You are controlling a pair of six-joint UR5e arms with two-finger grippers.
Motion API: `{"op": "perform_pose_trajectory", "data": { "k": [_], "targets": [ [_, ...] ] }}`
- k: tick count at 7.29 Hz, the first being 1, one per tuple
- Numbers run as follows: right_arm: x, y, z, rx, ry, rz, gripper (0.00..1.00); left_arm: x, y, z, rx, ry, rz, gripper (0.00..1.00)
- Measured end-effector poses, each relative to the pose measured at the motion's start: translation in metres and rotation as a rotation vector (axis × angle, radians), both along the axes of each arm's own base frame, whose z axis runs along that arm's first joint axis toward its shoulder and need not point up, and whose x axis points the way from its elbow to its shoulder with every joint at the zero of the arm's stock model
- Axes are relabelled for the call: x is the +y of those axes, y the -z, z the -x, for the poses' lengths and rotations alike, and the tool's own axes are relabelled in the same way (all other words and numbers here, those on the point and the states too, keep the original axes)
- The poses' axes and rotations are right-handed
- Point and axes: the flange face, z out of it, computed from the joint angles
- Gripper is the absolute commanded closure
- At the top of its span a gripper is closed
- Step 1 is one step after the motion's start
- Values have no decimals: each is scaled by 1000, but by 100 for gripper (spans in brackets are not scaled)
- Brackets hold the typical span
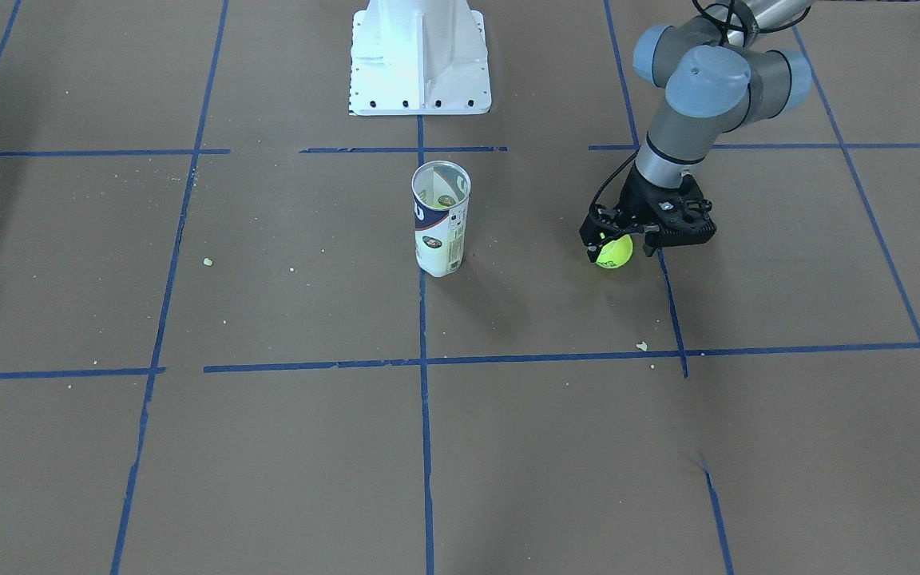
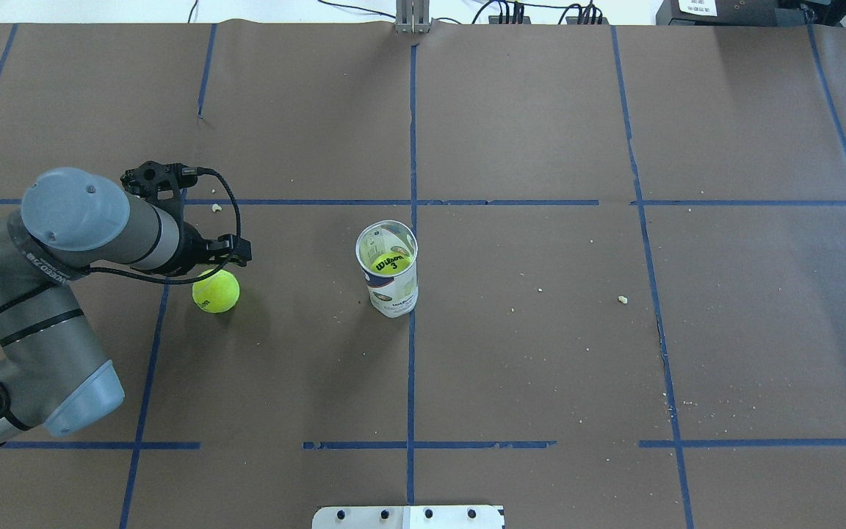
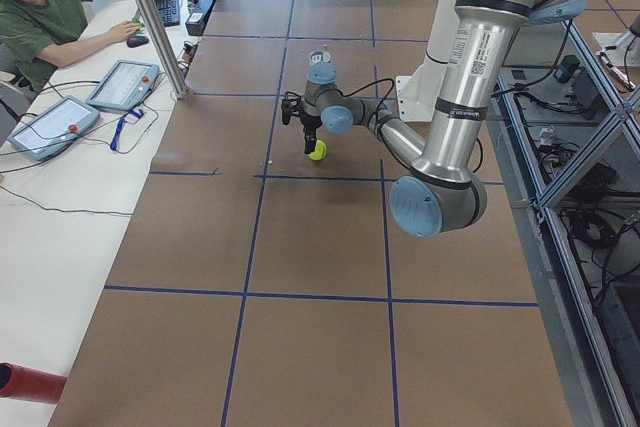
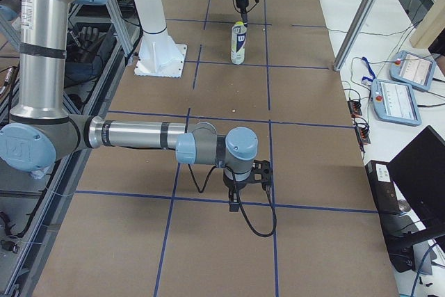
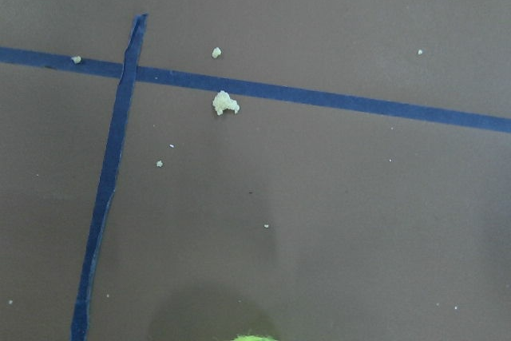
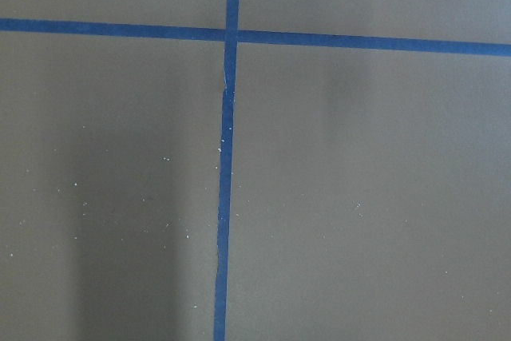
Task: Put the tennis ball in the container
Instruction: 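Move the left gripper down over the yellow-green tennis ball, then close the left gripper around the tennis ball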
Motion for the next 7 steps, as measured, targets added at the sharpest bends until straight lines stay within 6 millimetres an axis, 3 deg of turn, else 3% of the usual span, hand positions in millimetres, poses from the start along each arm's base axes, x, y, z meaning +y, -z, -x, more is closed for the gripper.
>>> {"op": "perform_pose_trajectory", "data": {
  "k": [4, 5, 6, 7],
  "targets": [
    [0, 0, 0, 0, 0, 0, 0, 13, -16, -23, -29, -33, 11, 0],
    [0, 0, 0, 0, 0, 0, 0, 14, -18, -25, -33, -37, 13, 26],
    [0, 0, 0, 0, 0, 0, 0, 14, -19, -26, -35, -39, 15, 65],
    [0, 0, 0, 0, 0, 0, 0, 15, -20, -26, -36, -38, 16, 74]
  ]
}}
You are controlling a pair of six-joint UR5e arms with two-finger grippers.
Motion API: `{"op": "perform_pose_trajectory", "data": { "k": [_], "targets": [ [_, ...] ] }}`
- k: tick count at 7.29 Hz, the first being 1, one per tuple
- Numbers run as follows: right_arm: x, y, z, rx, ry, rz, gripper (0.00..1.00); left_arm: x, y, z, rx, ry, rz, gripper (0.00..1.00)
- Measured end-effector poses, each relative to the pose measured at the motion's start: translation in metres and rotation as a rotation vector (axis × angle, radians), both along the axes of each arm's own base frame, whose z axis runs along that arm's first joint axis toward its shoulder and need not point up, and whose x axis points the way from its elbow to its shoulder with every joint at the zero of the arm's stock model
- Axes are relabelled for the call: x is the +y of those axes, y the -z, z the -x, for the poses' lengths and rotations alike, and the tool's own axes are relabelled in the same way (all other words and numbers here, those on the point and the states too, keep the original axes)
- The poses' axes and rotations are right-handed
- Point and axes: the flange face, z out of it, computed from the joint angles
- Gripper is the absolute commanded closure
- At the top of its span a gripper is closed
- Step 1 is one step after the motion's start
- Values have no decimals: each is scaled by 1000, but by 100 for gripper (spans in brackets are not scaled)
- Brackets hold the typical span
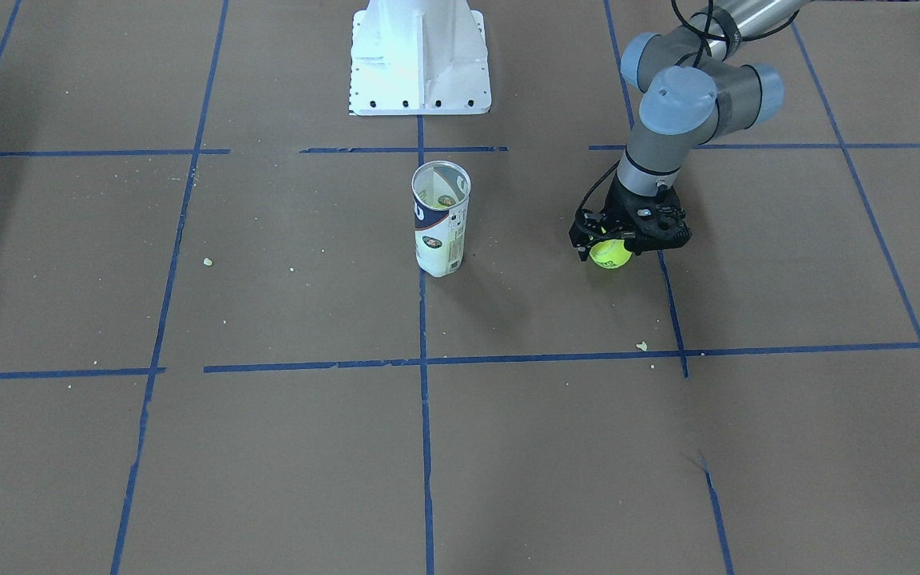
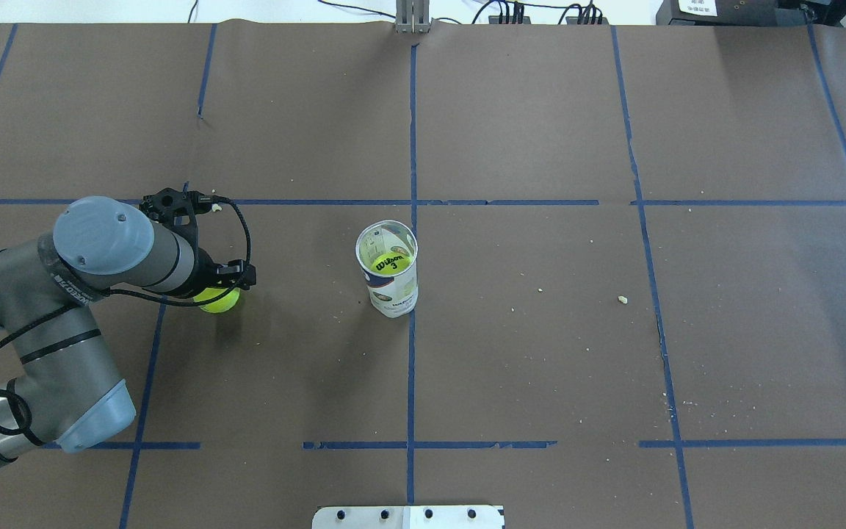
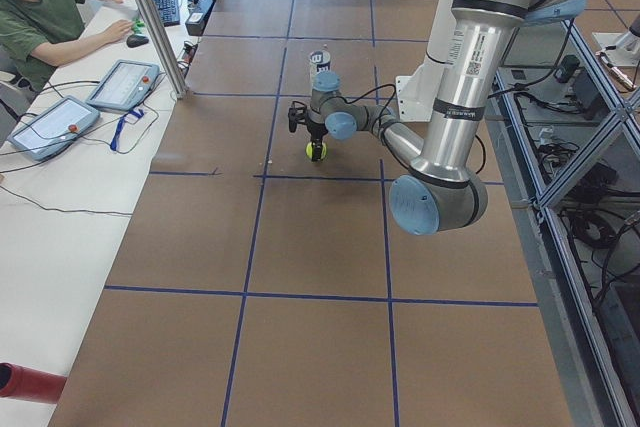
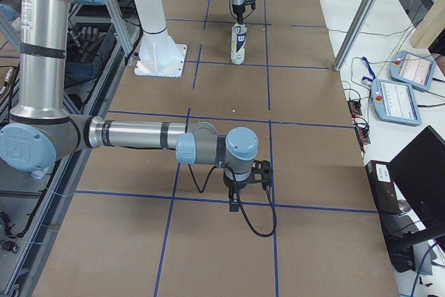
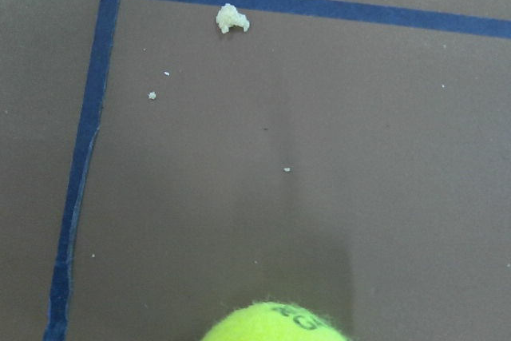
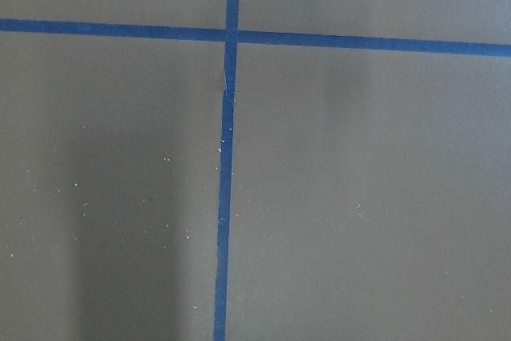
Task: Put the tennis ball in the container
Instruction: 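Close the left gripper around the tennis ball, then lift the ball with the left gripper and carry it above the clear cup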
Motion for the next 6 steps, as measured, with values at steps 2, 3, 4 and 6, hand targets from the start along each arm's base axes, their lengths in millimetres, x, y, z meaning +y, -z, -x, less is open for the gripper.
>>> {"op": "perform_pose_trajectory", "data": {
  "k": [2, 3, 4, 6],
  "targets": [
    [0, 0, 0, 0, 0, 0, 0, 1, 0, 2, -1, 2, 1, 85],
    [0, 0, 0, 0, 0, 0, 0, 2, 6, 8, 4, 6, -1, 85],
    [0, 0, 0, 0, 0, 0, 0, 5, 20, 17, 1, 9, -1, 85],
    [0, 0, 0, 0, 0, 1, 0, 15, 74, 50, -7, 22, 1, 85]
  ]
}}
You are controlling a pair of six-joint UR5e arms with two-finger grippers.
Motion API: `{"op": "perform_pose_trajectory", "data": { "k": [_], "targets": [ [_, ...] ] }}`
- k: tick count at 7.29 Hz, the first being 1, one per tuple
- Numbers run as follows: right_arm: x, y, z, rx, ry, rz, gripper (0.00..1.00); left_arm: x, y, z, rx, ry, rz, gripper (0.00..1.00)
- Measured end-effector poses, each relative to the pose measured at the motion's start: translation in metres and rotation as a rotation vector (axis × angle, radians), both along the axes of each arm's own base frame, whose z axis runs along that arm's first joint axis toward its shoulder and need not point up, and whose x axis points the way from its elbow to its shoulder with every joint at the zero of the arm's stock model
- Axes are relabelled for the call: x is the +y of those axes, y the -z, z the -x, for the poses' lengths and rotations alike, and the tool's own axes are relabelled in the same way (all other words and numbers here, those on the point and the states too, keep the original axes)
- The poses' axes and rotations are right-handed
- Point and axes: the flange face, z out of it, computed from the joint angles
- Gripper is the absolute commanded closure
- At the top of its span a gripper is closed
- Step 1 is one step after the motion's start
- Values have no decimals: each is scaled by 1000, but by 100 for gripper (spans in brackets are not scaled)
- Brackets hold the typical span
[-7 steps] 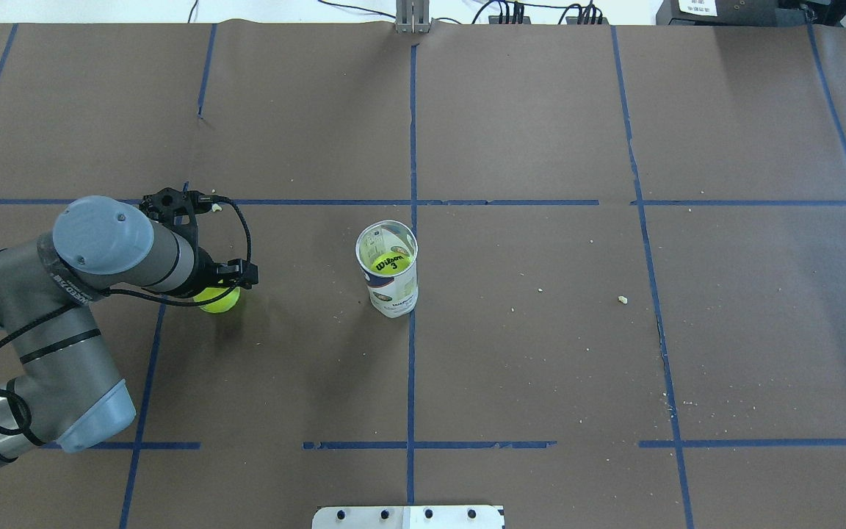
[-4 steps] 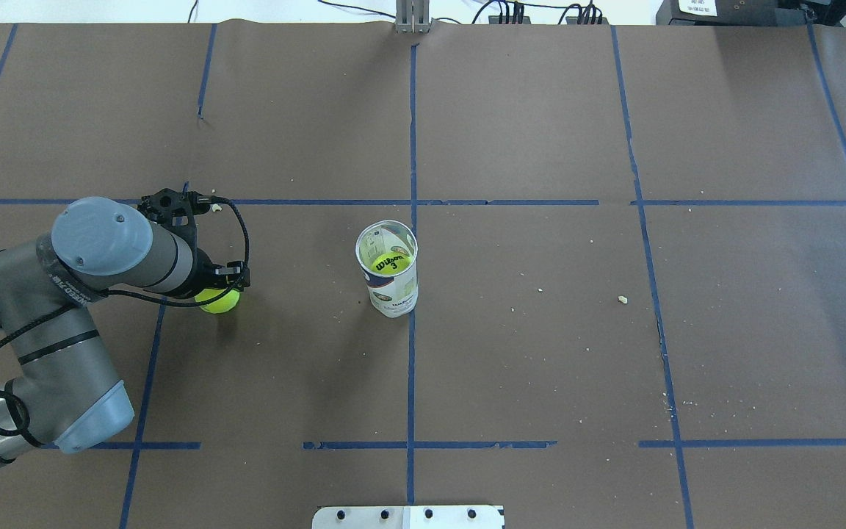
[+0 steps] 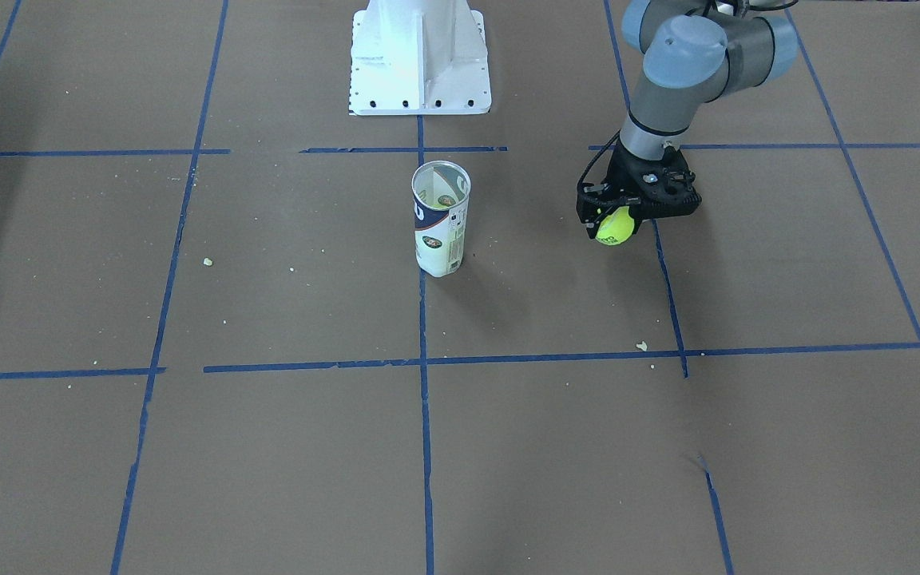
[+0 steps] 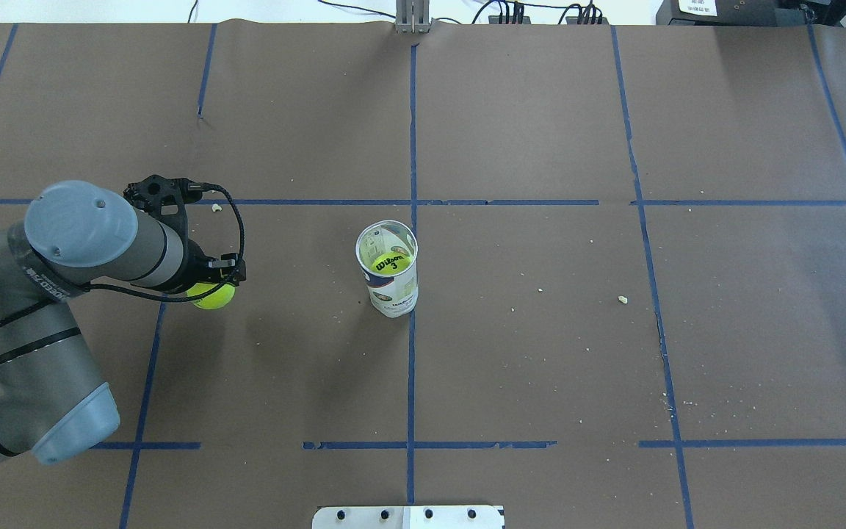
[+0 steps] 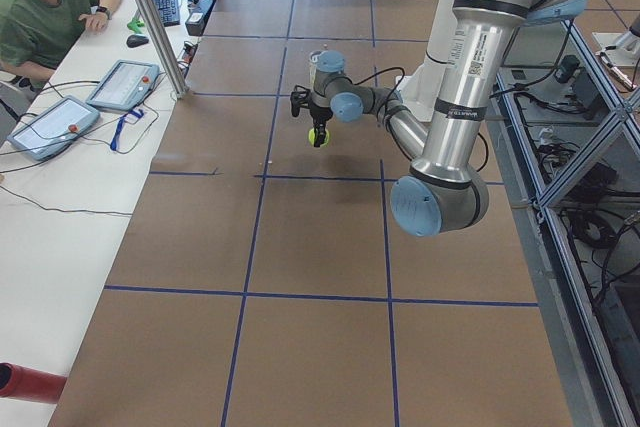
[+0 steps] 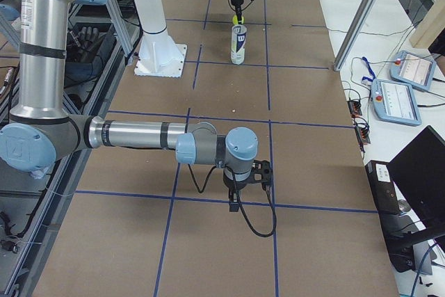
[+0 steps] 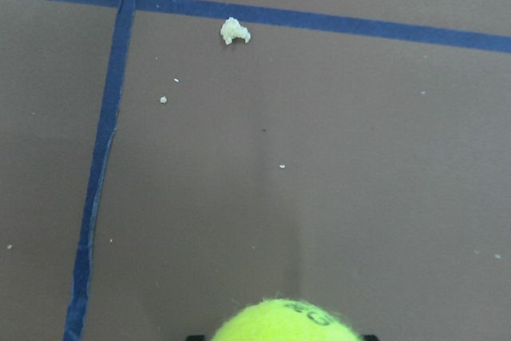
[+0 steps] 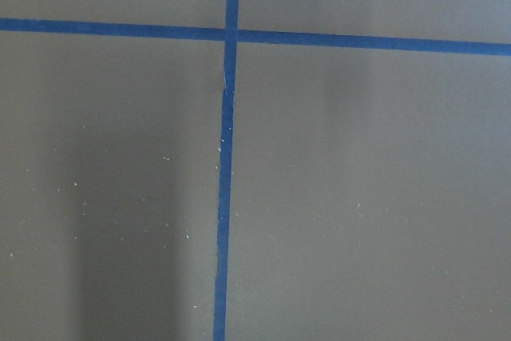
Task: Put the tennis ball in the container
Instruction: 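Lift the ball with the left gripper and carry it above the clear cup, then open the left gripper to drop the ball into the cup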
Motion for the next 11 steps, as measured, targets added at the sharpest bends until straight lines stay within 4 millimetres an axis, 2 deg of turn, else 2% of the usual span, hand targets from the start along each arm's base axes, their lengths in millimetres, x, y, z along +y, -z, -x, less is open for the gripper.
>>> {"op": "perform_pose_trajectory", "data": {
  "k": [2, 3, 5, 7, 9, 11],
  "targets": [
    [0, 0, 0, 0, 0, -1, 0, -7, 74, 43, 14, 42, 13, 84],
    [0, 0, 0, 0, 0, -1, 0, -7, 110, 55, 30, 44, 29, 84],
    [0, 0, 0, 0, 0, -1, 0, -2, 176, 61, 70, 45, 75, 84],
    [0, 1, 0, 0, 0, -1, 0, -13, 222, 45, 98, 82, 128, 83],
    [-1, 1, 0, 0, 0, -1, 0, -34, 262, 9, 103, 116, 185, 82],
    [0, 1, 0, 0, 0, -1, 0, -42, 283, -32, 81, 108, 226, 80]
  ]
}}
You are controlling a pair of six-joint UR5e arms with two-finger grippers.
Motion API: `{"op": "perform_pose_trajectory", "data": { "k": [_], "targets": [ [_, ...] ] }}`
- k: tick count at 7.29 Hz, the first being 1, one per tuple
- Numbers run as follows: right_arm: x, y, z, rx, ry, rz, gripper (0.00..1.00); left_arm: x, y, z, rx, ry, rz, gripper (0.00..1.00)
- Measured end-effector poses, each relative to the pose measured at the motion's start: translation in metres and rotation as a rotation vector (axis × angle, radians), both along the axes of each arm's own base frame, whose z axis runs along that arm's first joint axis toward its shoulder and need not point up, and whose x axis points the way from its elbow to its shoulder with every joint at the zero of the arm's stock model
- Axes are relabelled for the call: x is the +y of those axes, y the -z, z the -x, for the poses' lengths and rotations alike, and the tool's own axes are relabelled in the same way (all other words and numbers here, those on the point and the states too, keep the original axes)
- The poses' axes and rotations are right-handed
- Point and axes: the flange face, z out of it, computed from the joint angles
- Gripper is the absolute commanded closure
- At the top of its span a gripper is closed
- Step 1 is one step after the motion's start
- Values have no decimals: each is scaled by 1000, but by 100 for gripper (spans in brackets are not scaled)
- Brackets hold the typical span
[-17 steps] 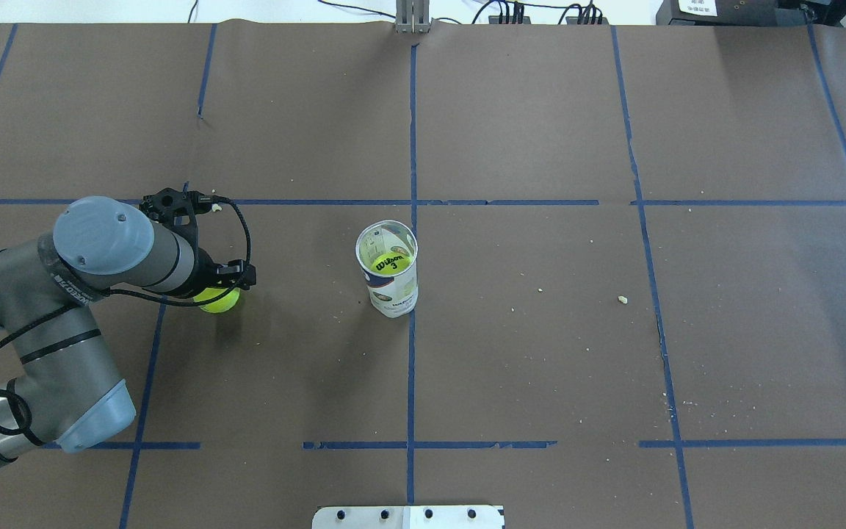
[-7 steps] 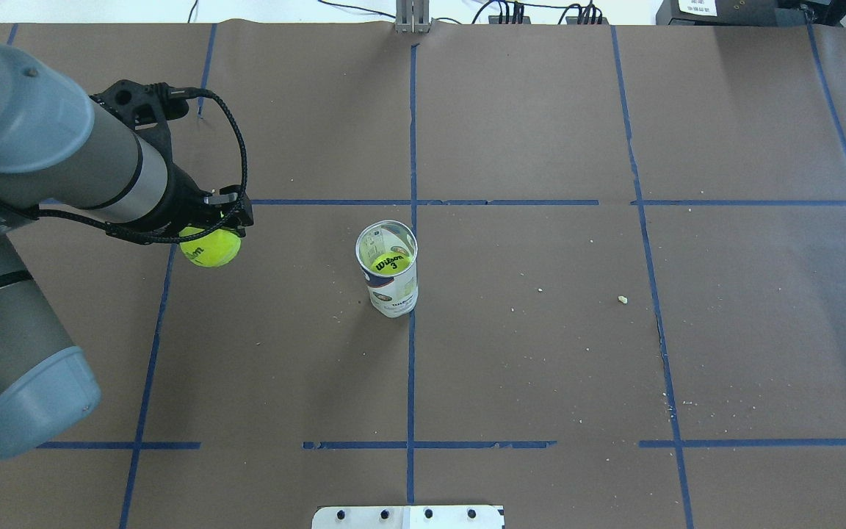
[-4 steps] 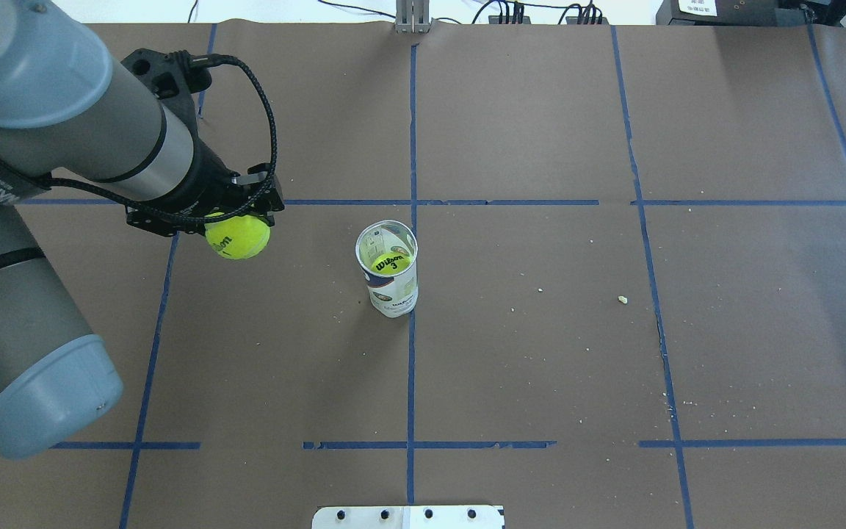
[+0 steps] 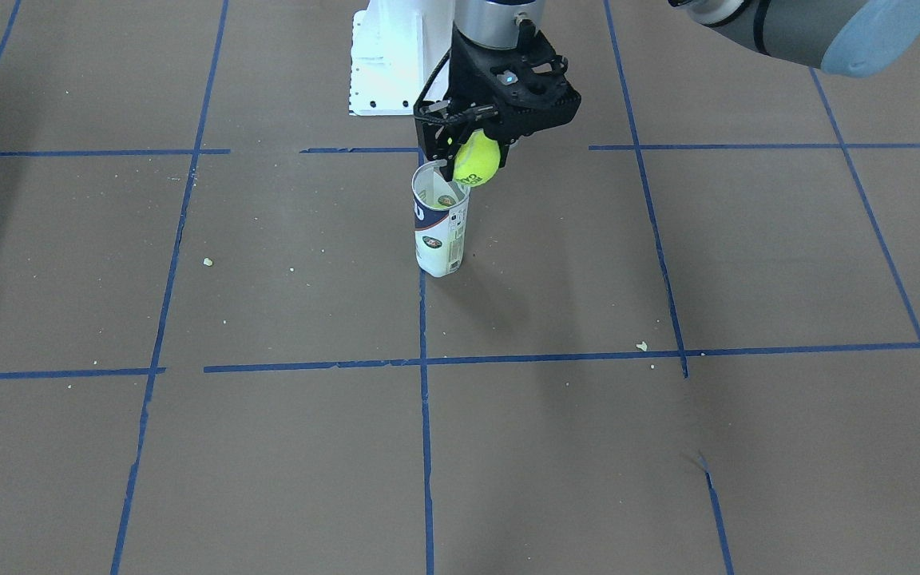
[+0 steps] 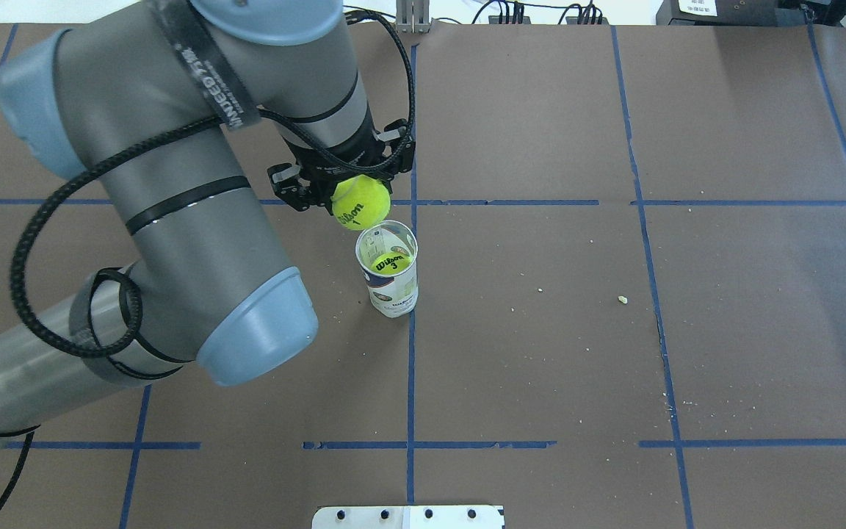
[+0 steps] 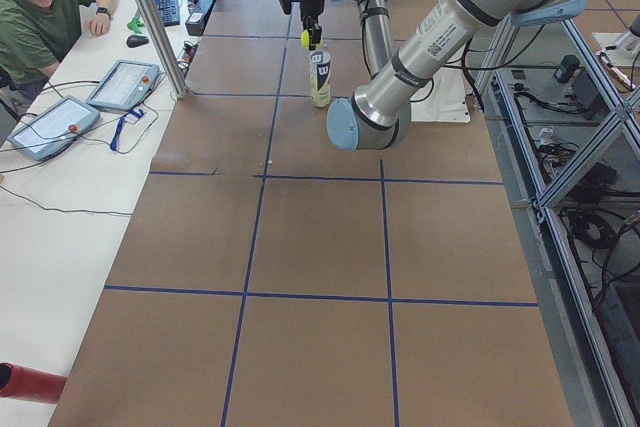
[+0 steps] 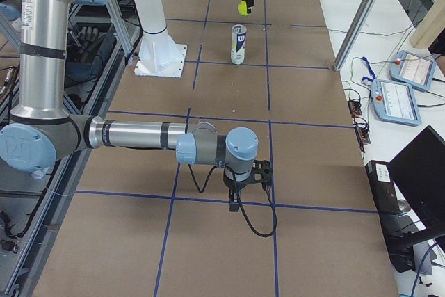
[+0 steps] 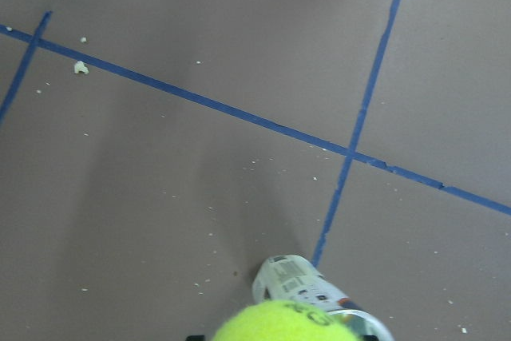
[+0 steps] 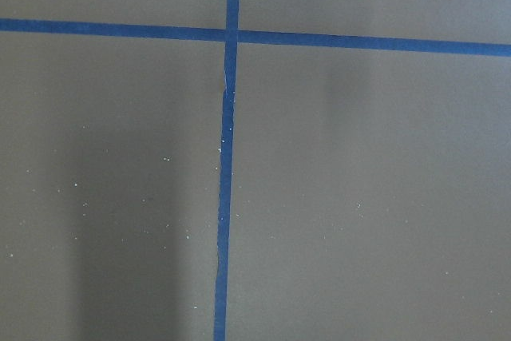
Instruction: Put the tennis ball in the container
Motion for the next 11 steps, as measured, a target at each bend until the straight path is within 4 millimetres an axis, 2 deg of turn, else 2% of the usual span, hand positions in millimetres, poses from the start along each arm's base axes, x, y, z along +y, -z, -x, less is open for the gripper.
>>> {"op": "perform_pose_trajectory", "data": {
  "k": [2, 4, 5, 6, 7, 11],
  "targets": [
    [0, 0, 0, 0, 0, 0, 0, 9, 1, -26, -14, -21, 22, 79],
    [0, 0, 0, 0, 0, 1, 0, 15, -4, -37, -24, -34, 29, 79],
    [1, -1, 0, 0, 0, 1, 0, 15, -6, -40, -28, -36, 33, 73],
    [1, -1, 0, 0, 0, 2, 0, 14, -9, -42, -34, -37, 37, 40],
    [0, -1, 0, 0, 0, 1, 0, 13, -10, -44, -37, -38, 38, 0],
    [0, 0, 0, 0, 0, 0, 0, 14, -8, -42, -32, -42, 29, 0]
  ]
}}
